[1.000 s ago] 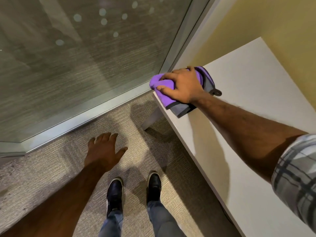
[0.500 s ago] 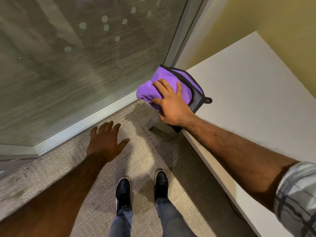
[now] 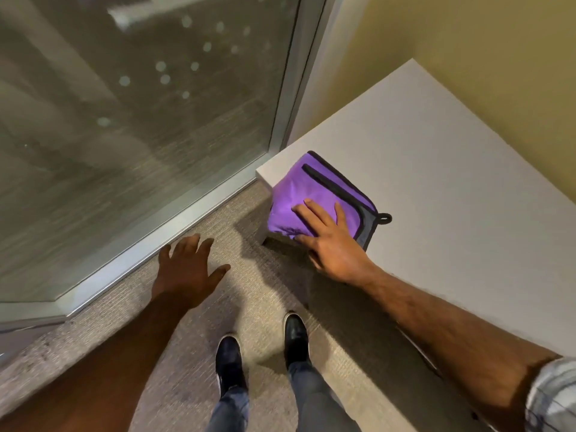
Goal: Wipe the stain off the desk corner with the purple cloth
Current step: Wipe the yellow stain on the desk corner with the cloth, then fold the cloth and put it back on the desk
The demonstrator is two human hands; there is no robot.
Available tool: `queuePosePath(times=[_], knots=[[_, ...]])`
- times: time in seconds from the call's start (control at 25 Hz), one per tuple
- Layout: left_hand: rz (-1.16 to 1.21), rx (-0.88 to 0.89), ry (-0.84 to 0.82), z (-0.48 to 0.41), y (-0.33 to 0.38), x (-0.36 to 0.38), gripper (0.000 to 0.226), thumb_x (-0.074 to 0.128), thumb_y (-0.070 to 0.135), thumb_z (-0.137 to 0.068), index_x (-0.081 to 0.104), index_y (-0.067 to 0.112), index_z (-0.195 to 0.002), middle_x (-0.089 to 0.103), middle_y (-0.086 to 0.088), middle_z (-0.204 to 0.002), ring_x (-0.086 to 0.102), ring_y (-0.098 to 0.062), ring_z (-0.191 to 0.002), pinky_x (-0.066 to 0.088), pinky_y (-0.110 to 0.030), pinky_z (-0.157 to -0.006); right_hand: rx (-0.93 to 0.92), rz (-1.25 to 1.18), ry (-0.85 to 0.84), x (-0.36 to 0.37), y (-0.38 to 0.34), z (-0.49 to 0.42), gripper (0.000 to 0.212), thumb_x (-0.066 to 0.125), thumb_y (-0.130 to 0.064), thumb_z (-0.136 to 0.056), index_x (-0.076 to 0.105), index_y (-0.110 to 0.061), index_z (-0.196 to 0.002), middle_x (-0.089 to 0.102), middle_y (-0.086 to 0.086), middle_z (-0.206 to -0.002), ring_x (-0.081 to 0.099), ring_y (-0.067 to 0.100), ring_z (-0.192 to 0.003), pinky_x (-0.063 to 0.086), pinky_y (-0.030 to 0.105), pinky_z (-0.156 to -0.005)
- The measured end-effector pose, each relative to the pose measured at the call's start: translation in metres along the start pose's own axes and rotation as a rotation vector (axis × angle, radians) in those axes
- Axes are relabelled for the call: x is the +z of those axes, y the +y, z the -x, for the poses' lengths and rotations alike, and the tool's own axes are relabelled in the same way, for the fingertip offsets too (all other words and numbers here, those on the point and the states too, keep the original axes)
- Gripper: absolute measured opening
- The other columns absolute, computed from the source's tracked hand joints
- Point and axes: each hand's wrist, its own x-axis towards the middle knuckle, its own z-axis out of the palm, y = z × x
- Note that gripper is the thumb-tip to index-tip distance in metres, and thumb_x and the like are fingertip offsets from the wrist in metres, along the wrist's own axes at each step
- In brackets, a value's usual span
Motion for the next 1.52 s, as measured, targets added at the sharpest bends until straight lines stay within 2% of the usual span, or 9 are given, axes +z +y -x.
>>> queuePosePath(times=[0.32, 0.44, 0.52, 0.68, 0.84, 0.96, 1.08, 1.32, 1.52], knots=[[-0.082, 0.201, 0.051, -0.013, 0.049, -0.023, 0.079, 0.033, 0.072, -0.083, 0.052, 0.015, -0.134, 0.055, -0.016, -0.138, 0.051, -0.033, -0.128, 0.036, -0.057, -0.103, 0.116, 0.003, -0.04, 0.011, -0.001, 0.086, 0.045, 0.073, -0.021, -0.084, 0.065, -0.023, -0.128, 0.025, 0.008, -0.162, 0.015, 0.032, -0.151, 0.014, 0.072, -0.113], [-0.067, 0.271, 0.068, -0.018, 0.074, -0.034, 0.075, 0.039, 0.069, -0.085, 0.054, 0.012, -0.131, 0.059, -0.017, -0.132, 0.056, -0.034, -0.121, 0.039, -0.056, -0.099, 0.167, -0.041, -0.053, 0.009, -0.003, 0.108, 0.039, 0.057, -0.027, -0.092, 0.062, -0.024, -0.131, 0.02, 0.005, -0.164, 0.008, 0.029, -0.152, 0.007, 0.068, -0.117], [-0.034, 0.346, 0.095, -0.02, 0.088, -0.041, 0.068, 0.041, 0.064, -0.089, 0.058, 0.009, -0.126, 0.064, -0.016, -0.122, 0.06, -0.032, -0.113, 0.045, -0.049, -0.094, 0.19, -0.094, -0.041, 0.006, -0.005, 0.12, 0.043, 0.047, -0.032, -0.09, 0.064, -0.024, -0.129, 0.021, 0.003, -0.164, 0.008, 0.026, -0.152, 0.004, 0.065, -0.117], [0.074, 0.512, 0.197, -0.02, 0.119, -0.051, 0.045, 0.052, 0.046, -0.092, 0.063, 0.008, -0.114, 0.067, -0.012, -0.106, 0.065, -0.029, -0.097, 0.051, -0.042, -0.08, 0.257, -0.281, -0.012, -0.005, -0.002, 0.137, 0.04, 0.057, -0.032, -0.084, 0.069, -0.028, -0.122, 0.032, 0.002, -0.16, 0.022, 0.021, -0.149, 0.013, 0.058, -0.119], [0.164, 0.433, 0.057, -0.025, 0.166, -0.064, 0.042, 0.053, 0.044, -0.09, 0.057, 0.014, -0.119, 0.062, -0.007, -0.111, 0.058, -0.027, -0.101, 0.044, -0.04, -0.087, 0.397, -0.396, 0.118, -0.022, 0.005, 0.146, 0.028, 0.056, -0.036, -0.092, 0.069, -0.025, -0.115, 0.054, 0.002, -0.138, 0.047, 0.018, -0.128, 0.042, 0.044, -0.104], [0.222, 0.419, 0.013, -0.034, 0.195, -0.07, 0.046, 0.055, 0.045, -0.09, 0.056, 0.013, -0.122, 0.061, -0.01, -0.114, 0.058, -0.029, -0.102, 0.044, -0.038, -0.085, 0.547, -0.486, 0.254, -0.029, 0.009, 0.141, 0.026, 0.059, -0.034, -0.091, 0.061, -0.019, -0.112, 0.06, 0.0, -0.118, 0.053, 0.016, -0.109, 0.046, 0.042, -0.093], [0.222, 0.387, -0.029, -0.044, 0.212, -0.07, 0.055, 0.056, 0.048, -0.088, 0.052, 0.011, -0.129, 0.059, -0.013, -0.121, 0.056, -0.032, -0.108, 0.047, -0.044, -0.092, 0.808, -0.445, 0.33, -0.032, 0.026, 0.14, 0.046, 0.063, -0.045, -0.083, 0.056, -0.018, -0.121, 0.057, 0.004, -0.119, 0.051, 0.02, -0.107, 0.044, 0.043, -0.093], [0.133, 0.338, -0.056, -0.06, 0.225, -0.066, 0.066, 0.053, 0.058, -0.081, 0.05, 0.009, -0.127, 0.061, -0.015, -0.115, 0.06, -0.032, -0.099, 0.053, -0.047, -0.084, 0.98, -0.503, 0.053, -0.035, 0.058, 0.142, 0.094, 0.061, -0.074, -0.066, 0.043, -0.02, -0.14, 0.05, 0.008, -0.134, 0.046, 0.027, -0.119, 0.037, 0.046, -0.102], [0.126, 0.231, -0.212, -0.07, 0.24, -0.075, 0.05, 0.06, 0.05, -0.082, 0.052, 0.017, -0.12, 0.063, -0.007, -0.114, 0.06, -0.029, -0.099, 0.052, -0.046, -0.088, 1.003, -0.5, -0.044, -0.032, 0.067, 0.136, 0.078, 0.071, -0.068, -0.072, 0.049, -0.022, -0.131, 0.051, 0.005, -0.124, 0.046, 0.025, -0.114, 0.036, 0.043, -0.097]])
